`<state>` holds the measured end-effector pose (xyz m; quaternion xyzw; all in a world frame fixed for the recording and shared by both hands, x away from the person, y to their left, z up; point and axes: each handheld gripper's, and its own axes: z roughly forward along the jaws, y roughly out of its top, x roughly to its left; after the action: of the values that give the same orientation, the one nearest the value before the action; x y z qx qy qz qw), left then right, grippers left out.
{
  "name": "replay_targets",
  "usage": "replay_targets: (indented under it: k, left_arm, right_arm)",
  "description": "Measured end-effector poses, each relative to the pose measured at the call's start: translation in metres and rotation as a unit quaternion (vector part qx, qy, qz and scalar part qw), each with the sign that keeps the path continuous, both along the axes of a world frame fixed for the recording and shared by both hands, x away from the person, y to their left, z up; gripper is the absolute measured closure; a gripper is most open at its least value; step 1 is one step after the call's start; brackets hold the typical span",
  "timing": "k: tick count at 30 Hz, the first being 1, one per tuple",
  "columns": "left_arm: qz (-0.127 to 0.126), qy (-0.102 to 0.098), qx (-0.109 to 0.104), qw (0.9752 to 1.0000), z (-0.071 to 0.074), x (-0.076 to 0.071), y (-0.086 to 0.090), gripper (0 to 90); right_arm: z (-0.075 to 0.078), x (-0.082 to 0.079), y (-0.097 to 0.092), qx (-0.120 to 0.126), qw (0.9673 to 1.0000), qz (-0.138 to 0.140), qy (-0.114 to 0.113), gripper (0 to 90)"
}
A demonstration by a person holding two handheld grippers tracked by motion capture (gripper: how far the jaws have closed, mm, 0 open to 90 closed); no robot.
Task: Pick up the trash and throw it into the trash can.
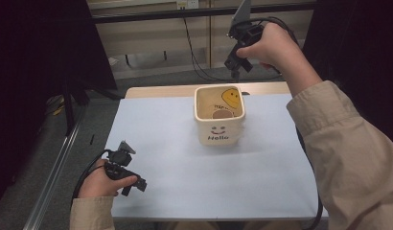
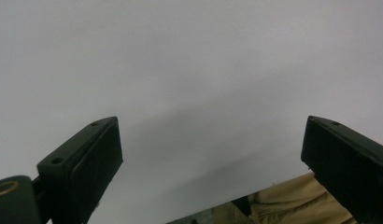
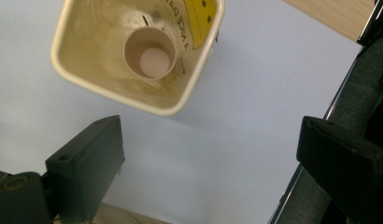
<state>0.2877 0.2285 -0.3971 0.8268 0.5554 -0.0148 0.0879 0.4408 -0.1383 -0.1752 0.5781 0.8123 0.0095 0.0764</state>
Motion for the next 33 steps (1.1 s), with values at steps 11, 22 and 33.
replay_targets:
  k: [11,22,33]
  left_arm:
    - [-0.006,-0.001,0.004,1.0,0.002,-0.001,-0.002,5.2]
    - [-0.01,-0.006,0.009,0.9999,0.003,-0.002,-0.004,5.2]
    - [-0.011,-0.008,0.015,0.9998,0.004,-0.002,-0.003,5.2]
  right_arm:
    - [-0.018,-0.032,-0.026,0.004,0.9999,0.009,-0.007,6.8]
    - [-0.047,-0.069,-0.049,-0.002,0.9997,0.022,-0.005,7.0]
    - [-0.096,-0.101,-0.069,-0.026,0.999,0.025,-0.026,7.1]
